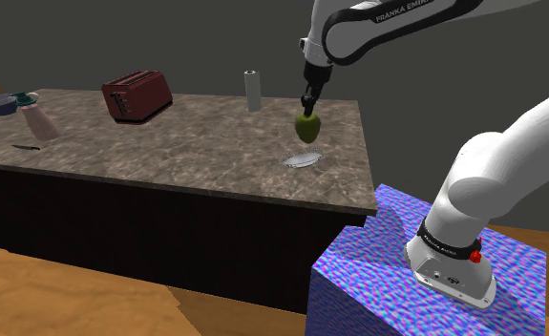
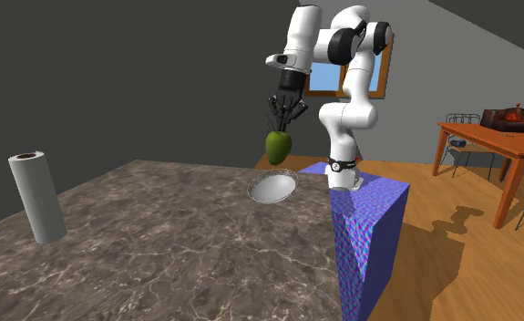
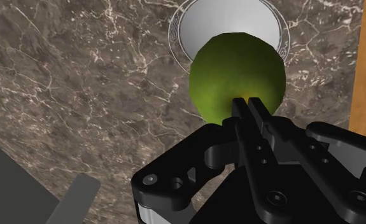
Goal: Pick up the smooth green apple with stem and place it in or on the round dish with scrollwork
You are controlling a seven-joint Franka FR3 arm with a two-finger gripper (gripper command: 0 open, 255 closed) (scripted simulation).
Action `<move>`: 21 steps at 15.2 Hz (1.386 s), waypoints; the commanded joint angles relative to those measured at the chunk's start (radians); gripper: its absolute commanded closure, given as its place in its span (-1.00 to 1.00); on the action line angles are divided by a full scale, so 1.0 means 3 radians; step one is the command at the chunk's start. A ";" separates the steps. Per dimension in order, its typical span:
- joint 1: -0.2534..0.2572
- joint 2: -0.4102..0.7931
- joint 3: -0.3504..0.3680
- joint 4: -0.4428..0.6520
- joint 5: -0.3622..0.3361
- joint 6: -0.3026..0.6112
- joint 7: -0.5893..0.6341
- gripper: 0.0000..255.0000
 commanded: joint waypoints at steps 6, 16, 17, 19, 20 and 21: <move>-0.0012 0.0088 -0.0006 -0.0248 -0.0024 0.0338 0.0023 1.00; -0.0020 0.0161 -0.0005 -0.0380 -0.0041 0.0543 0.0045 1.00; -0.0020 0.0161 -0.0005 -0.0380 -0.0041 0.0543 0.0045 1.00; -0.0020 0.0161 -0.0005 -0.0380 -0.0041 0.0543 0.0045 -1.00; -0.0020 0.0162 -0.0005 -0.0379 -0.0041 0.0543 0.0045 -1.00; -0.0020 0.0161 -0.0005 -0.0380 -0.0041 0.0543 0.0045 -1.00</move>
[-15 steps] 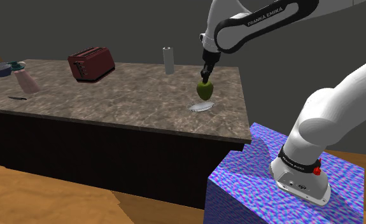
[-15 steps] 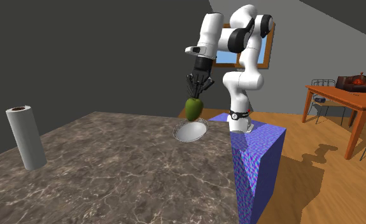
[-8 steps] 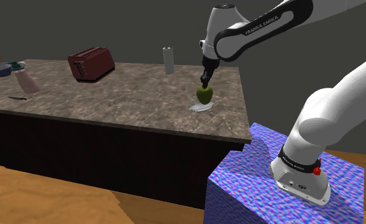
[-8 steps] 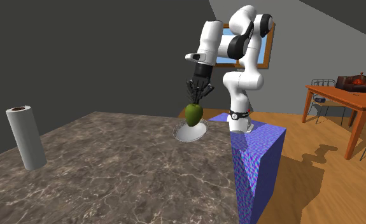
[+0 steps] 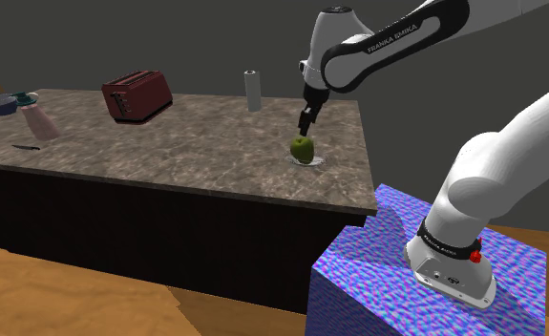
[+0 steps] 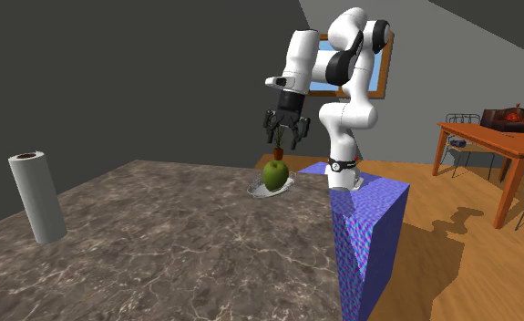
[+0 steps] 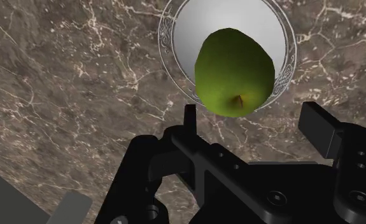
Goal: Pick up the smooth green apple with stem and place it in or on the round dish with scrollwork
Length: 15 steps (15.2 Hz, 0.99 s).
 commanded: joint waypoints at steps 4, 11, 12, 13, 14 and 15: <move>0.0008 -0.0079 0.0004 0.0048 0.0011 -0.0127 -0.0006 -1.00; 0.0026 -0.0268 0.0018 0.0206 0.0040 -0.0475 -0.0020 -1.00; 0.0026 -0.0268 0.0018 0.0206 0.0040 -0.0475 -0.0020 -1.00; 0.0026 -0.0268 0.0018 0.0206 0.0040 -0.0475 -0.0020 -1.00; 0.0026 -0.0268 0.0018 0.0206 0.0040 -0.0475 -0.0020 -1.00; 0.0026 -0.0268 0.0018 0.0206 0.0040 -0.0475 -0.0020 -1.00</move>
